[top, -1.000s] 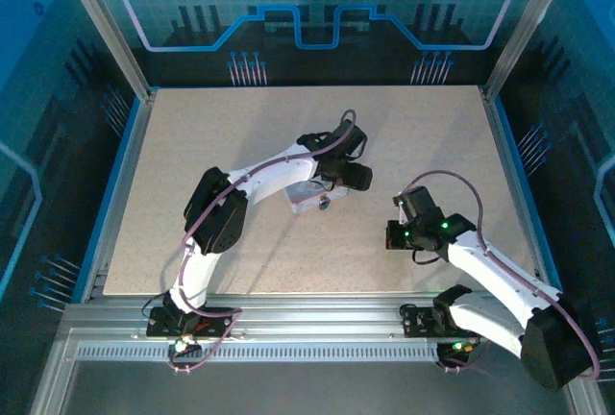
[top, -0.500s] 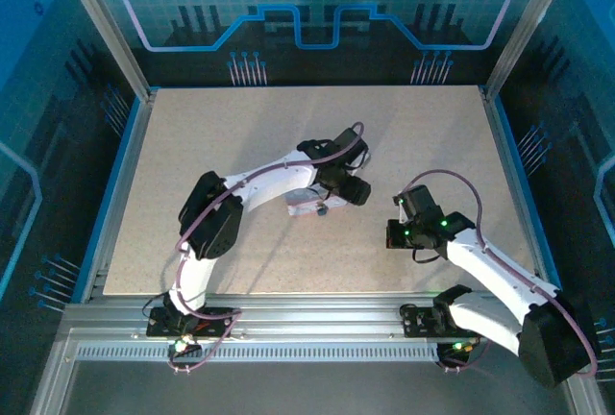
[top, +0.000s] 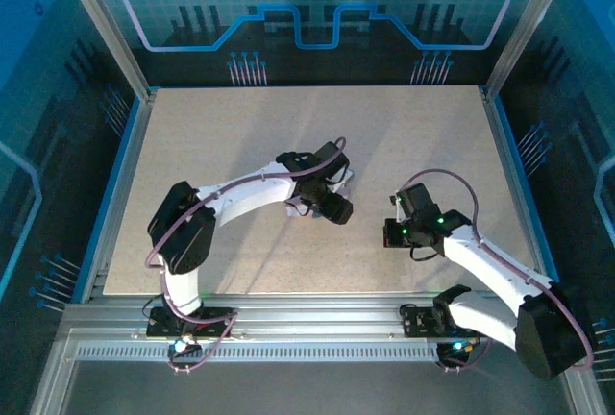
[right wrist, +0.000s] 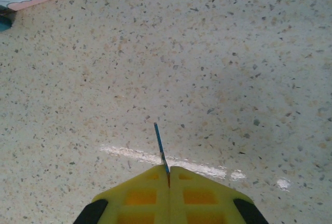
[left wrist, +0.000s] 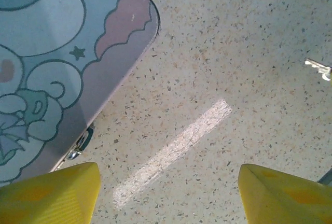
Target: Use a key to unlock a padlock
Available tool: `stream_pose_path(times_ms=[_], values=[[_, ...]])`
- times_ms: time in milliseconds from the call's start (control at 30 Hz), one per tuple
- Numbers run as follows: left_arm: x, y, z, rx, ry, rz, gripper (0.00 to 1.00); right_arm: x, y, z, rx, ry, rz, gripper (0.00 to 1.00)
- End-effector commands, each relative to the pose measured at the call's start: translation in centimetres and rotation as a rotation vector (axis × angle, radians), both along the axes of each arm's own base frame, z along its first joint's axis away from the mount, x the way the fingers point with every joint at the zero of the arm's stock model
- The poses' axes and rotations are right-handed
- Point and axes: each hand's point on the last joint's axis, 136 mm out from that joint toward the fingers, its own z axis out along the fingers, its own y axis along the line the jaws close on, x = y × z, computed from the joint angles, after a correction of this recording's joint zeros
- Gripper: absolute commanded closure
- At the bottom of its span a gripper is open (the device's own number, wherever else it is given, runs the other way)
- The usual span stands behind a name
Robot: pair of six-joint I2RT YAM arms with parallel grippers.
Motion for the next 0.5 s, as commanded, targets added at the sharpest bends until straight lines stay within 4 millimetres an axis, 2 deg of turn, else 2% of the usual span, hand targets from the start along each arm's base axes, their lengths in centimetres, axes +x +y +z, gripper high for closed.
stream_pose_path(times_ms=[0,100,200,400,467], values=[[1.1,1.1,2.9,-0.060,-0.044,0.089,0.27,1.1,0.6,1.3,0.037,-0.032,0.010,1.00],[1.3,2.3,4.0,-0.115,-0.023,0.165,0.27,1.1,0.6,1.3,0.033,-0.031,0.010,1.00],[0.2,2.8,4.1,-0.144,-0.001,0.169,0.27,1.1,0.5,1.3,0.028,-0.031,0.008,1.00],[-3.0,4.6,2.6,-0.163,0.061,0.239,0.28,1.1,0.5,1.0,0.023,-0.022,0.005,1.00],[-3.4,4.8,1.8,-0.161,0.086,0.254,0.27,1.2,0.5,0.9,0.023,-0.020,0.005,1.00]])
